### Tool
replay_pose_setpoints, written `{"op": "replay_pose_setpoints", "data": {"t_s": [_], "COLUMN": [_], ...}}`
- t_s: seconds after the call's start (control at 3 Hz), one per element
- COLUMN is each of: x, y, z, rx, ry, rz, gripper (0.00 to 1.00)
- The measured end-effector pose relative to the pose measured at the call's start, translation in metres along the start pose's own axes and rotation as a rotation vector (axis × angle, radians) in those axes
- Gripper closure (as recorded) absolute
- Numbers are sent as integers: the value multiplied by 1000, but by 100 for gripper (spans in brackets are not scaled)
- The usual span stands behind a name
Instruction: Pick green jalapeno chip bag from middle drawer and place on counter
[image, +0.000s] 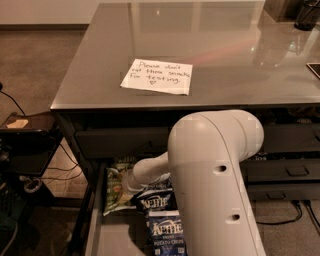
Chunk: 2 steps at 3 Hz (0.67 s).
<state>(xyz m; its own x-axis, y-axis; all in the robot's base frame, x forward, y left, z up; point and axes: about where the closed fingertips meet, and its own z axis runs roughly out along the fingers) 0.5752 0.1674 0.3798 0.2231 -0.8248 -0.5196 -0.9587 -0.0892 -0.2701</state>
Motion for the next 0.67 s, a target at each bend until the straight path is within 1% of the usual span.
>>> {"op": "replay_pose_setpoints", "data": {"t_s": [0.33, 0.67], "x": [-5, -22], "y": [4, 21], "z": [-3, -24], "rx": [-20, -50], "ry": [-57, -200], "rz": [8, 46], "gripper": [100, 100]}}
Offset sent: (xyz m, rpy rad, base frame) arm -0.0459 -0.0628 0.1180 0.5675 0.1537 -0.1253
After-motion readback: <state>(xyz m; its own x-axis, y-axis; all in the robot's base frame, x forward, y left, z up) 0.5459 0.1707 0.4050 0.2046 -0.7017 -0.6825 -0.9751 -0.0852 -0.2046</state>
